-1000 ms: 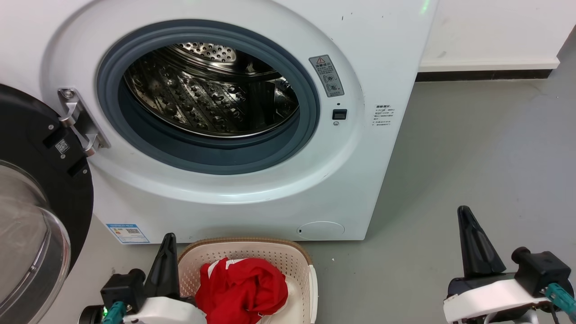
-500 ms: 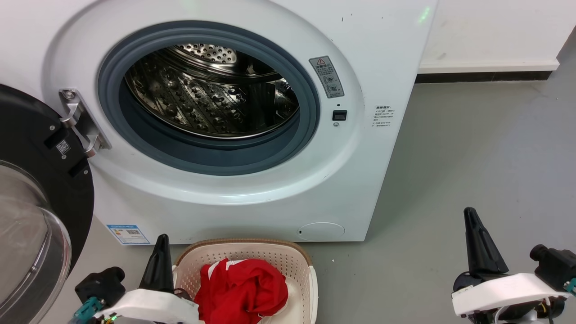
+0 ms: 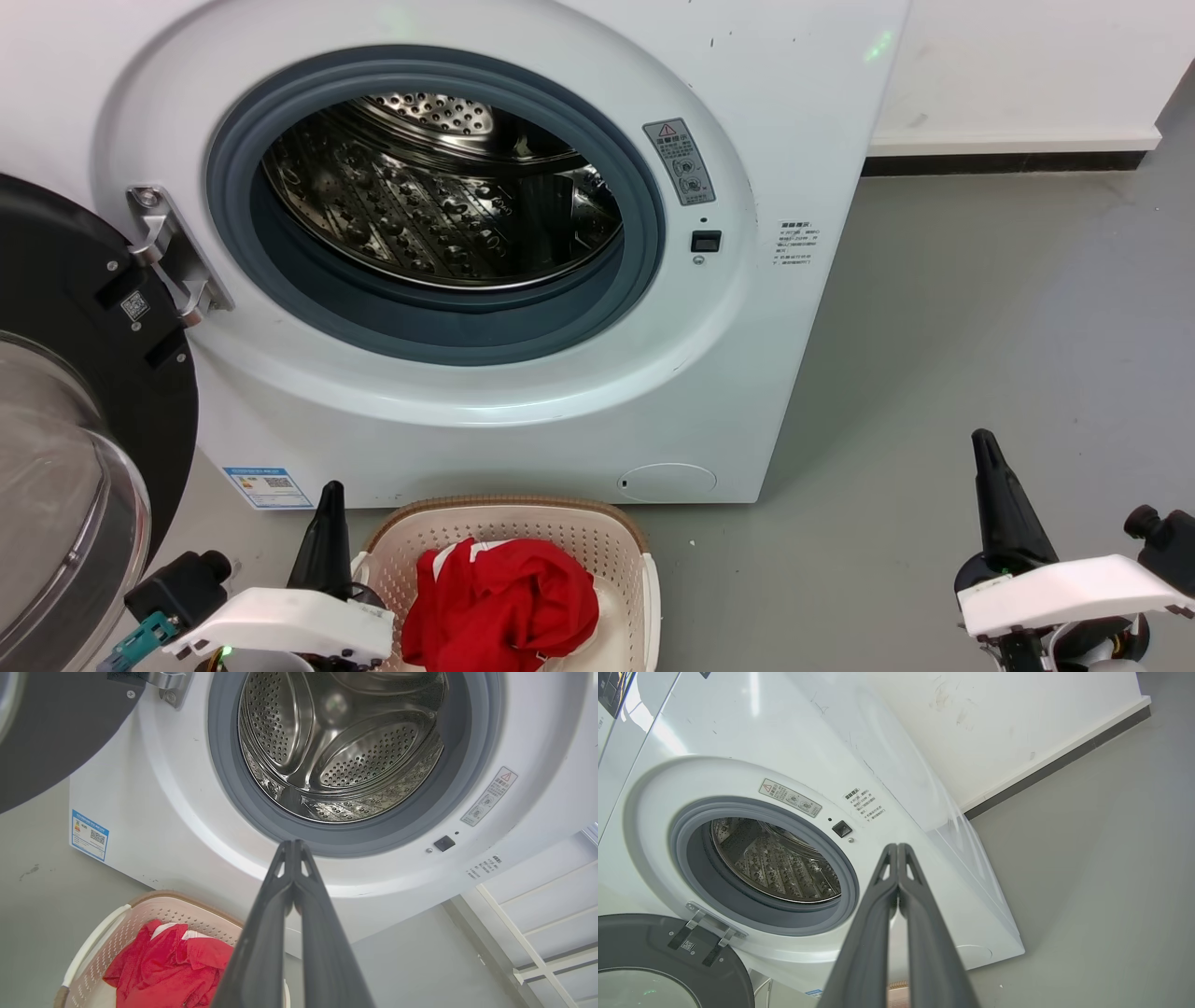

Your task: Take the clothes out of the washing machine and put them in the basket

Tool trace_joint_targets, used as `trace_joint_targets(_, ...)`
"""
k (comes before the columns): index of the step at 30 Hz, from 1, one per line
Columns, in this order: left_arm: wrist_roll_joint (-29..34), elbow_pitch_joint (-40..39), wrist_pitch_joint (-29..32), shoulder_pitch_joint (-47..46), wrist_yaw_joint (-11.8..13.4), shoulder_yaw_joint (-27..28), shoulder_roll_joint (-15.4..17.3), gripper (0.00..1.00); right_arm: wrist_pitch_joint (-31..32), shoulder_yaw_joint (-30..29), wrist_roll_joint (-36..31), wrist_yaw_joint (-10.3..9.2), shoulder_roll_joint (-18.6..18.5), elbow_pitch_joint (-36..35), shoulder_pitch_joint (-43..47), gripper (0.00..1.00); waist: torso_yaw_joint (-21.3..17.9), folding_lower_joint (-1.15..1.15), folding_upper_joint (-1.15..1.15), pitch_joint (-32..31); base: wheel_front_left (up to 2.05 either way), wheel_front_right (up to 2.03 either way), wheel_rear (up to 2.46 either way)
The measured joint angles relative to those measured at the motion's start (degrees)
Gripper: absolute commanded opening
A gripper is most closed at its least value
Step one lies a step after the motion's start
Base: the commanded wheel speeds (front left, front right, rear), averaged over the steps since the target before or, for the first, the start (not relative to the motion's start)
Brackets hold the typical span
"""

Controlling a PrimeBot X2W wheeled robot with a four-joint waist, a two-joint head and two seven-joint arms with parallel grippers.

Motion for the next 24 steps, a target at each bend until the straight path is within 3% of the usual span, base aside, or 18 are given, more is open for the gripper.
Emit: trace_joint_targets(24, -18.3, 1.6, 4.2, -1.6, -1.1, 1.6, 0.0, 0.0, 4.0, -1.2, 18.7, -0.01, -0.4, 2.1, -1.3, 0.0, 0.3, 0.0, 0.0, -0.4, 0.0, 0.0, 0.0)
